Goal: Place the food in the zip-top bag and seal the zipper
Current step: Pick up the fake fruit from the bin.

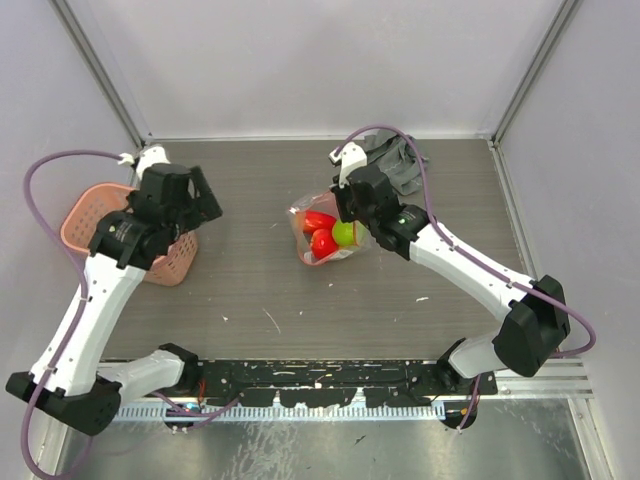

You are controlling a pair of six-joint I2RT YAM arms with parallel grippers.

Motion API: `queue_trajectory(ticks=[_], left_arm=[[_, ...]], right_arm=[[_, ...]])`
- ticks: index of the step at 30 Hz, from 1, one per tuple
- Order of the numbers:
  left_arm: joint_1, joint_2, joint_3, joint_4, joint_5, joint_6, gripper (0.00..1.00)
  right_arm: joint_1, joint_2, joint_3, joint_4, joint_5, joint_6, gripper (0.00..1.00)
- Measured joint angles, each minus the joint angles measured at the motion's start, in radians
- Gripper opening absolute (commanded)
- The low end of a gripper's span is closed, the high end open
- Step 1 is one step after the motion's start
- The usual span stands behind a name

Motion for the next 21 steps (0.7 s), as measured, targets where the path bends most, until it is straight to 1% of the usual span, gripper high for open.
queue_trajectory(ticks=[4,8,11,14,17,21], left_arm=[[0.120,-0.014,0.000,-0.030,-0.002,0.010,0.98],[0.269,0.001,0.000,-0.062,0.020,0.008,0.98],[0.395,0.019,-0.014,-0.062,0.070,-0.004,0.98],[0.495,0.046,-0.037,-0.064,0.117,-0.026,0.98],[0.566,0.102,-0.045,-0.072,0.148,-0.045,0.98],[0.621,0.193,-0.045,-0.077,0.171,-0.066,0.99]], right_arm=[[-0.005,0.000,-0.003,0.004,0.000,-0.006,0.01],[-0.015,0.000,-0.011,0.008,0.000,-0.012,0.01],[-0.023,0.000,-0.016,0.011,0.000,-0.014,0.01],[-0.029,0.000,-0.017,0.012,0.001,-0.017,0.01],[-0.032,0.000,-0.020,0.012,0.003,-0.021,0.01],[-0.033,0.000,-0.025,0.014,0.010,-0.023,0.01]])
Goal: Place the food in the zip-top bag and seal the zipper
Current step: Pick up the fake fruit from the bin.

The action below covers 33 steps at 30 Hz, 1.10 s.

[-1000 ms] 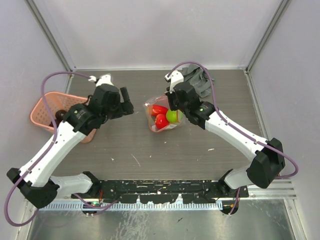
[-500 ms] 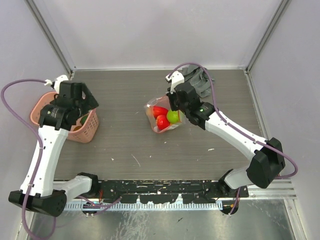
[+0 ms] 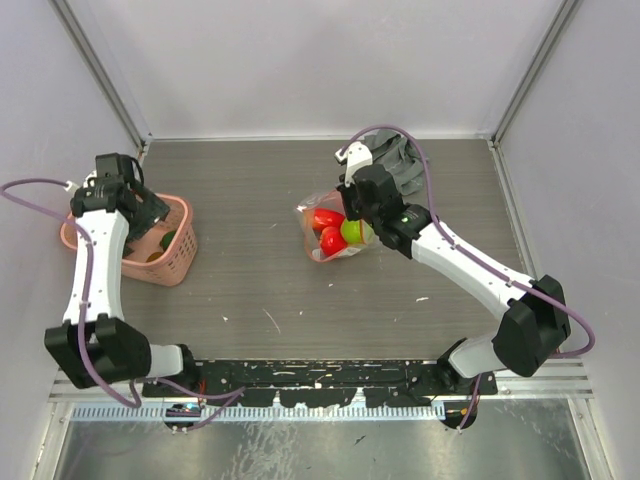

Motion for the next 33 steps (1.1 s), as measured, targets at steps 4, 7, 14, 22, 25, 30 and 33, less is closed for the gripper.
queue_trajectory(ticks=[4,7,14,22,25,30,33], left_arm=[[0.034,0.099,0.001,-0.001,0.018,-0.023,0.96],[0.047,0.158,0.001,0.002,0.018,-0.044,0.92],[0.060,0.238,-0.010,0.045,0.059,-0.096,0.90],[0.060,0.306,-0.058,0.117,0.115,-0.197,0.91],[0.060,0.320,-0.079,0.147,0.123,-0.232,0.89],[0.060,0.358,-0.094,0.190,0.138,-0.279,0.84],[0.060,0.388,-0.102,0.219,0.149,-0.295,0.81]], right_arm=[[0.000,0.000,-0.002,0.003,0.001,-0.003,0.01],[0.000,0.000,-0.002,0.005,0.001,-0.003,0.01],[0.000,0.000,-0.003,0.008,-0.001,-0.003,0.01],[0.000,0.000,-0.003,0.011,-0.003,-0.003,0.01],[0.000,0.000,-0.003,0.012,-0.003,-0.003,0.01],[0.000,0.000,-0.003,0.012,-0.006,-0.003,0.01],[0.000,0.001,-0.003,0.012,-0.010,-0.003,0.01]])
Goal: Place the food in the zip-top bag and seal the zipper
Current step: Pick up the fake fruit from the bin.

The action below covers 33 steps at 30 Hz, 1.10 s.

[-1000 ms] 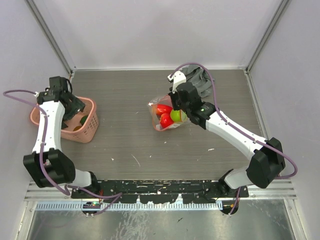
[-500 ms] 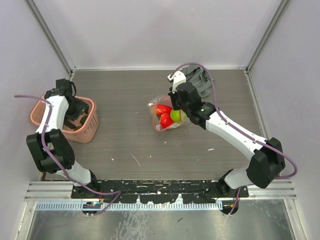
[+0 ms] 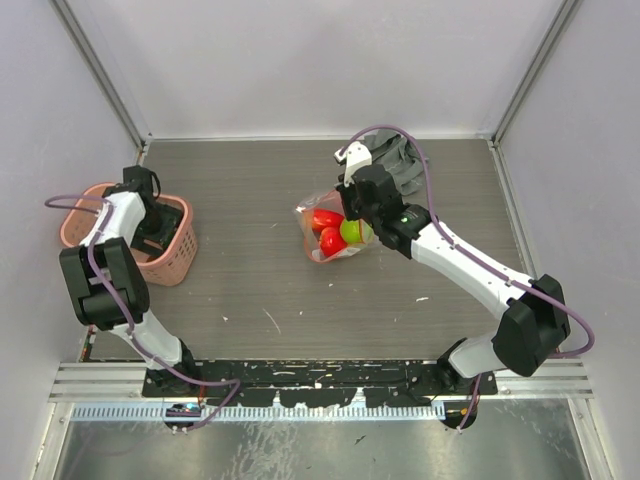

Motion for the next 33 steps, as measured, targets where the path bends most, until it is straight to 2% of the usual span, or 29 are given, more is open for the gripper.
queue_trajectory(ticks=[10,24,30,33], left_arm=[[0.000,0.091,-0.013,0.057,0.010,-0.011,0.78],[0.000,0.110,-0.024,0.070,-0.034,0.006,0.51],[0.000,0.011,-0.050,0.065,-0.062,0.035,0.37],[0.000,-0.072,-0.068,0.065,-0.070,0.053,0.34]], right_arm=[[0.000,0.004,0.000,0.001,-0.009,0.000,0.01],[0.000,0.004,0.000,0.000,-0.040,0.001,0.01],[0.000,0.004,0.000,0.000,-0.054,0.005,0.01],[0.000,0.004,0.000,0.000,-0.063,0.008,0.01]])
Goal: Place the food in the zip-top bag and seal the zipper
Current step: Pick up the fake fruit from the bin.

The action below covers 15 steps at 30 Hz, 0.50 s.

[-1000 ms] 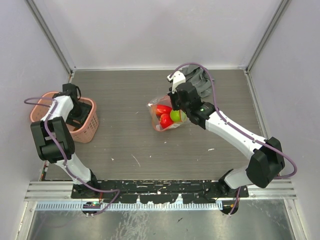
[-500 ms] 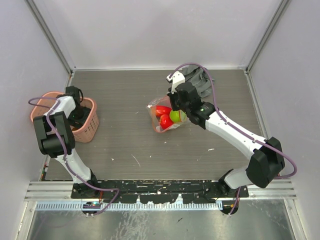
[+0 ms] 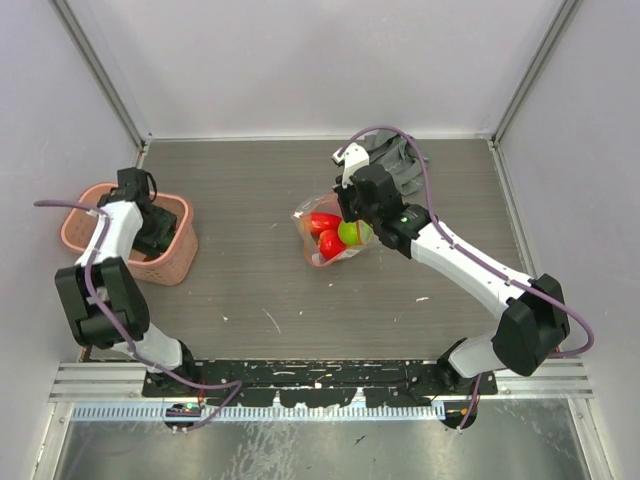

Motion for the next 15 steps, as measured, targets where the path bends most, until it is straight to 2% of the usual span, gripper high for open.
queue_trajectory(ticks=[8,15], left_arm=[[0.000,-0.199,-0.036,-0.002,-0.014,0.063,0.30],[-0.003,-0.351,-0.065,0.008,0.005,0.167,0.21]], right_arm=[[0.000,0.000,0.000,0.000,-0.024,0.008,0.01],[0.000,0.000,0.000,0.000,-0.028,0.009,0.01]])
